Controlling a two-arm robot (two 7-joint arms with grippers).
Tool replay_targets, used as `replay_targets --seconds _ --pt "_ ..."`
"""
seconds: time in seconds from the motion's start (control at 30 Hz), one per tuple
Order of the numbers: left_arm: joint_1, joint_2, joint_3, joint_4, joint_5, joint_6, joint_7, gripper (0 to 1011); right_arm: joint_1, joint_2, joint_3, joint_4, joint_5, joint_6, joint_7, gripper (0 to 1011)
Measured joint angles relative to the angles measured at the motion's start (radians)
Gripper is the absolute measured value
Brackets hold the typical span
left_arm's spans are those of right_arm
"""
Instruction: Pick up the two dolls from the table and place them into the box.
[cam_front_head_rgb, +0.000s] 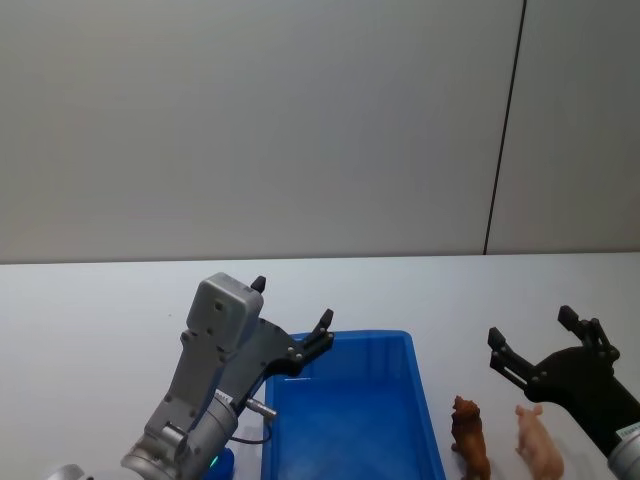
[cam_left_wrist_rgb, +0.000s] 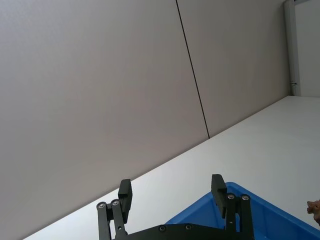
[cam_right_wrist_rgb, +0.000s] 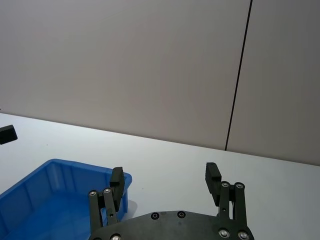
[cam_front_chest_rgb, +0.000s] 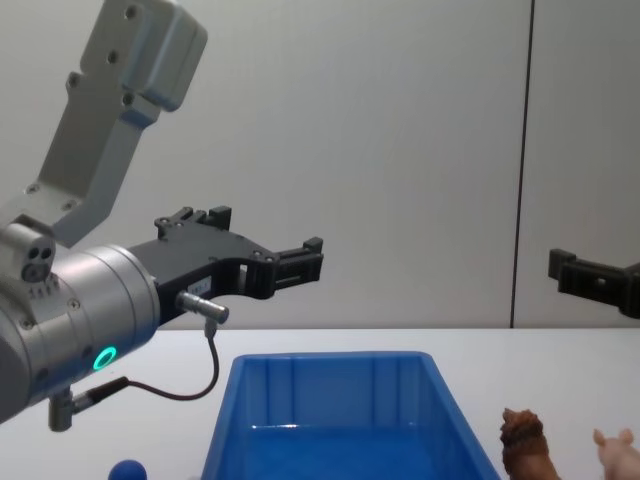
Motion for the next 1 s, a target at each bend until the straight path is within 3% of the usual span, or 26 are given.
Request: replay_targets --seconds 1.0 --pt "0.000 0.000 0.000 0.000 0.000 0.000 0.000 1001 0.000 0.000 0.000 0.000 0.000 0.000 0.000 1001"
